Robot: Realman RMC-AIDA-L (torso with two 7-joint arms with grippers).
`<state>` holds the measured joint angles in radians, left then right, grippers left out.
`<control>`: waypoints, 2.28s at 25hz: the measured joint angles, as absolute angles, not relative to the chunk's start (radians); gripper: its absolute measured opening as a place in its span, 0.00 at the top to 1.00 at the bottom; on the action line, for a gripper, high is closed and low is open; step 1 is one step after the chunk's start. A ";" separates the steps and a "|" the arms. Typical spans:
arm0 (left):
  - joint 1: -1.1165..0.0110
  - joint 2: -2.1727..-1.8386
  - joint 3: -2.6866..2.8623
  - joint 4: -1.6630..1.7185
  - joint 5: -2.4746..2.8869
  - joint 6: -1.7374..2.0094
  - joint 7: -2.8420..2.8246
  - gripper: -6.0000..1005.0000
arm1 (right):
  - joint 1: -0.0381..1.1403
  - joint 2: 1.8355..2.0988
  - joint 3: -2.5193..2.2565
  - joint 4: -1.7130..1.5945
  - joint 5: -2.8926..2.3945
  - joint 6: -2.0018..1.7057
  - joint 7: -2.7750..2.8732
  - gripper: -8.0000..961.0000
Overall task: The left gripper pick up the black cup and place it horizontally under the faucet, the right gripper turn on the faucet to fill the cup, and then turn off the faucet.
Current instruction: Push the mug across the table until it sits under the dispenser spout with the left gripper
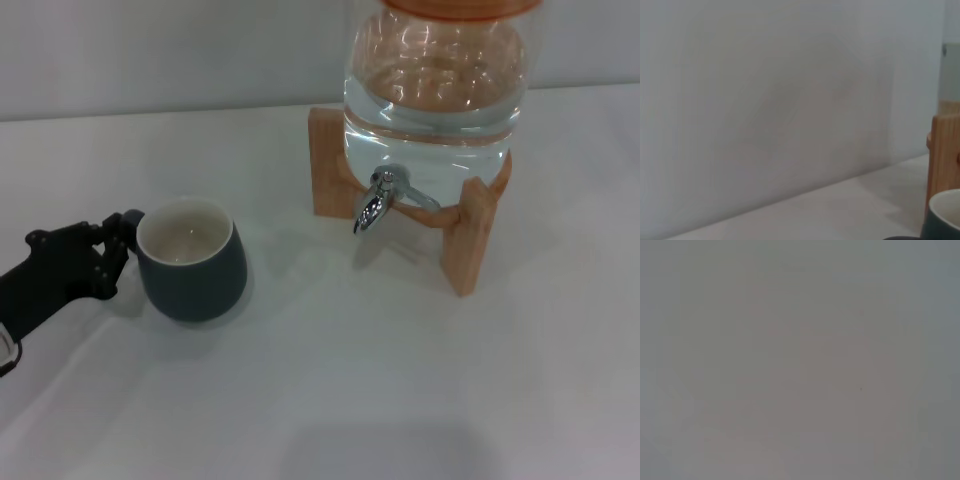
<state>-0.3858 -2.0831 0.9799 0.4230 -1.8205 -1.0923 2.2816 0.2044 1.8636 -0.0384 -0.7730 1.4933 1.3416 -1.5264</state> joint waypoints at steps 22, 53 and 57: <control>-0.459 -2.088 1.058 0.427 -1.819 -1.037 2.287 0.89 | 0.210 1.868 -0.039 -0.762 1.494 1.332 -1.526 0.12; -0.443 -2.089 1.195 0.428 -1.889 -1.078 2.297 0.89 | 0.211 1.871 -0.038 -0.762 1.494 1.337 -1.526 0.12; -0.454 -2.089 1.196 0.426 -1.897 -1.051 2.310 0.89 | 0.215 1.871 -0.042 -0.762 1.494 1.335 -1.526 0.12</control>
